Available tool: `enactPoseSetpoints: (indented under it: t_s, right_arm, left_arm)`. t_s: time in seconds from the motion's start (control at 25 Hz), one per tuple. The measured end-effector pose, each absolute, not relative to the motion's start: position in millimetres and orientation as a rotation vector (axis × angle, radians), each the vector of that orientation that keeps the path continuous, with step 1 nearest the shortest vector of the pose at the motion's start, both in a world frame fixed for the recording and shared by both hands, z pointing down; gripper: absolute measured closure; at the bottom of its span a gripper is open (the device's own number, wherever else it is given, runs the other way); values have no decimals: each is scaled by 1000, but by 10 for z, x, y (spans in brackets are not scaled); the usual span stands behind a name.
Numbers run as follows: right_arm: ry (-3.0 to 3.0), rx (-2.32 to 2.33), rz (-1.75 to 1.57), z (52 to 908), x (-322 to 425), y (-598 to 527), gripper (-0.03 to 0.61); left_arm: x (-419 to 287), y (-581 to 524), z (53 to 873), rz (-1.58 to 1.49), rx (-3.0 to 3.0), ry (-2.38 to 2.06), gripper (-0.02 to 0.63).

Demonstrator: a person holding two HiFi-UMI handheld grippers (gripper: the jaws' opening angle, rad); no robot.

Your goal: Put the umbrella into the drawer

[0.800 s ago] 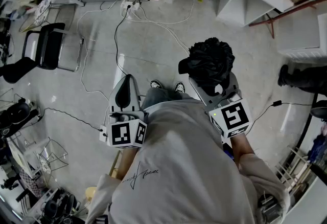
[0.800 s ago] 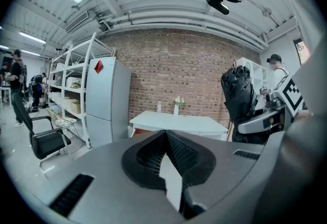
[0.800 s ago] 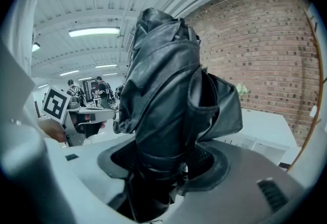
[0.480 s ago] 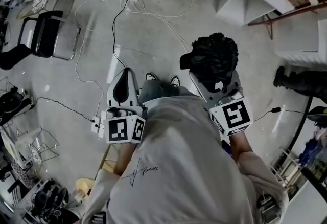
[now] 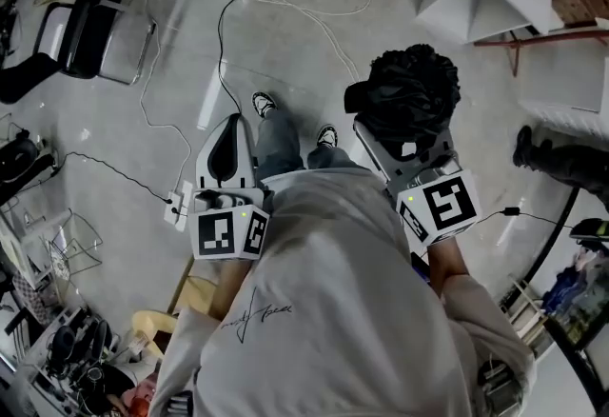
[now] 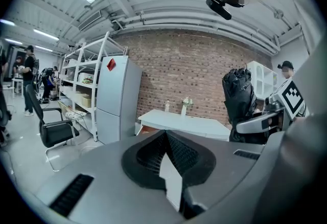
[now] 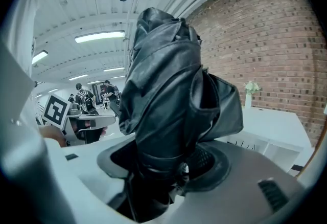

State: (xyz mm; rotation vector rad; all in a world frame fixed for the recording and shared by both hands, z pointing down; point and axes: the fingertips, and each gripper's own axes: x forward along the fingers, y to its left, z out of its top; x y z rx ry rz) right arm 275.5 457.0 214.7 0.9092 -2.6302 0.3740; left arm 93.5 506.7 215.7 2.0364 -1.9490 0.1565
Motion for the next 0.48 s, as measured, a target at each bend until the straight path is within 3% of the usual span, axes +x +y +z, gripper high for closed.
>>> enactPoseSetpoints:
  t_s: [0.48]
  right_arm:
    - [-2631,881,356,2081,2013,4063,305]
  left_arm:
    - [220,4550,2131,130,2046,-1931,604]
